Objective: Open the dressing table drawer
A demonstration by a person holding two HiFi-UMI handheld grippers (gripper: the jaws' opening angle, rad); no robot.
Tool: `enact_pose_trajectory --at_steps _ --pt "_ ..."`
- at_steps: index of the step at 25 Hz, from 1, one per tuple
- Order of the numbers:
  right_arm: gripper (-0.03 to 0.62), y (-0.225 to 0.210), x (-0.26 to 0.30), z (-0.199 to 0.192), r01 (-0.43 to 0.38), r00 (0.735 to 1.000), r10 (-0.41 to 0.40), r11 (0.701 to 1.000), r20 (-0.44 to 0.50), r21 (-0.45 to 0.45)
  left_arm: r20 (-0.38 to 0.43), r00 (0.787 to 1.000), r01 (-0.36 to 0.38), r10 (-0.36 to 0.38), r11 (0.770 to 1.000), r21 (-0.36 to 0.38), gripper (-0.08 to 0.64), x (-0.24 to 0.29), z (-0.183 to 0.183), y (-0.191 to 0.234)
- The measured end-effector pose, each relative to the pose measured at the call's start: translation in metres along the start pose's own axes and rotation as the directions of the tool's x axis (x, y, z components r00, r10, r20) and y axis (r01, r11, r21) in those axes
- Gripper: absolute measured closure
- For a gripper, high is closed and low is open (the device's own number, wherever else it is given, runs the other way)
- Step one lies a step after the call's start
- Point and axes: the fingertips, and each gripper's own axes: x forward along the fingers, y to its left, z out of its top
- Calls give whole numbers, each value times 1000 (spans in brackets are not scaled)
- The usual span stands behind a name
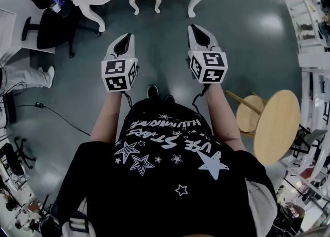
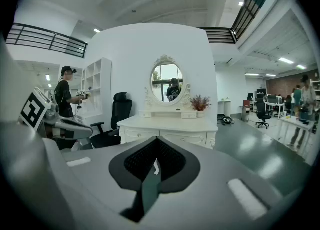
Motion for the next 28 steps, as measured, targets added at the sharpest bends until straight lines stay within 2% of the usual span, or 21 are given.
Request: enact_pose_trajectory --at_steps 7,13,19,23,24,28 --pt "566 -1 -11 -11 17 1000 -17 999 -11 30 -10 1000 -18 18 1000 -11 560 -15 -6 1" --pt "566 6 2 -24 25 999 -23 999 -49 35 -28 999 -26 25 999 -25 560 -16 -19 15" --pt "563 14 34 -9 71 997 -72 995 8 67 -16 1000 -9 8 1000 -18 560 -6 -18 48" --pt "563 25 50 -7 80 997 -80 995 3 57 -20 1000 9 -10 999 -32 560 6 -19 67" --pt "546 27 54 -7 76 997 -76 996 2 47 -24 1000 13 -14 999 -39 560 9 -20 71" --pt "335 26 81 -5 62 998 -62 996 -7 63 -38 999 24 -26 998 -56 560 27 -21 86"
